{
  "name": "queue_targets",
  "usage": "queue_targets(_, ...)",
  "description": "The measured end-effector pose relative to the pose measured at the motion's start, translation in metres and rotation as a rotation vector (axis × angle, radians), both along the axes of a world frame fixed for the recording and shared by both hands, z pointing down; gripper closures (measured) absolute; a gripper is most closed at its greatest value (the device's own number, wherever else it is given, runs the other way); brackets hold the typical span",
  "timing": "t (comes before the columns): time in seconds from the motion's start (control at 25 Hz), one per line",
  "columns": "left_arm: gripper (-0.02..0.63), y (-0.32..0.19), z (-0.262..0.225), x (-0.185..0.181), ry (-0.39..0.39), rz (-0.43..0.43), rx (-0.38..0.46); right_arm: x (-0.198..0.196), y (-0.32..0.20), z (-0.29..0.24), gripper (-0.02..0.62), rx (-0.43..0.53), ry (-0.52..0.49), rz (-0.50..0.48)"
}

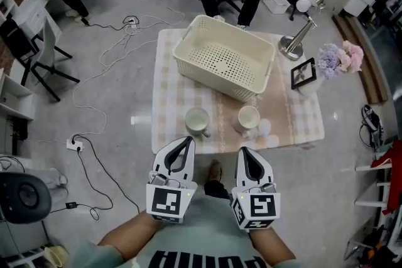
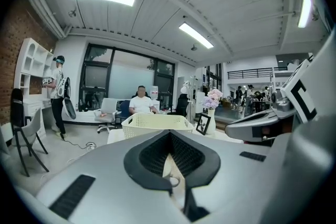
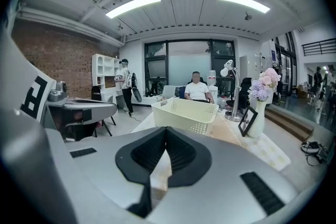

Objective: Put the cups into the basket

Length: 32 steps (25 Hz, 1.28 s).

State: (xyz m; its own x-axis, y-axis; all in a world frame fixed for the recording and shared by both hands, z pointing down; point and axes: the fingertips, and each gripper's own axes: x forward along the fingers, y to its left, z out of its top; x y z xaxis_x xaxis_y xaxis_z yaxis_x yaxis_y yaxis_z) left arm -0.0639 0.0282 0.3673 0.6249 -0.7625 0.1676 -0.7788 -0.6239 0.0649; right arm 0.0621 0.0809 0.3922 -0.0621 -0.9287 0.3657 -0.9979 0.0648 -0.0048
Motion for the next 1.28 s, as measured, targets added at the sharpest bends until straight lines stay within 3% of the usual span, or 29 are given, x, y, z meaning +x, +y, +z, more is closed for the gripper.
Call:
queue_targets(0.72, 0.598, -0.048, 0.012, 0.089, -0.073, -0.123, -0.006, 0.071, -0.061, 0.031, 0.583, -0.067, 0.014, -0.185)
queue_targets(1.16, 0.598, -0.054, 0.022, 0.105, -0.122, -0.179, -0.022, 0.081, -0.078, 0.044, 0.58, -0.105, -0.011, -0.285)
queue_targets(1.24, 0.598, -0.057, 0.027, 0.108, -0.124, -0.169, -0.028, 0.083, -0.08, 0.051, 0.557, -0.125, -0.006, -0.288)
queue_targets(1.28, 0.598, -0.059, 0.03, 0.11, -0.125, -0.163, -0.033, 0.084, -0.082, 0.055, 0.515, -0.138, -0.007, -0.287)
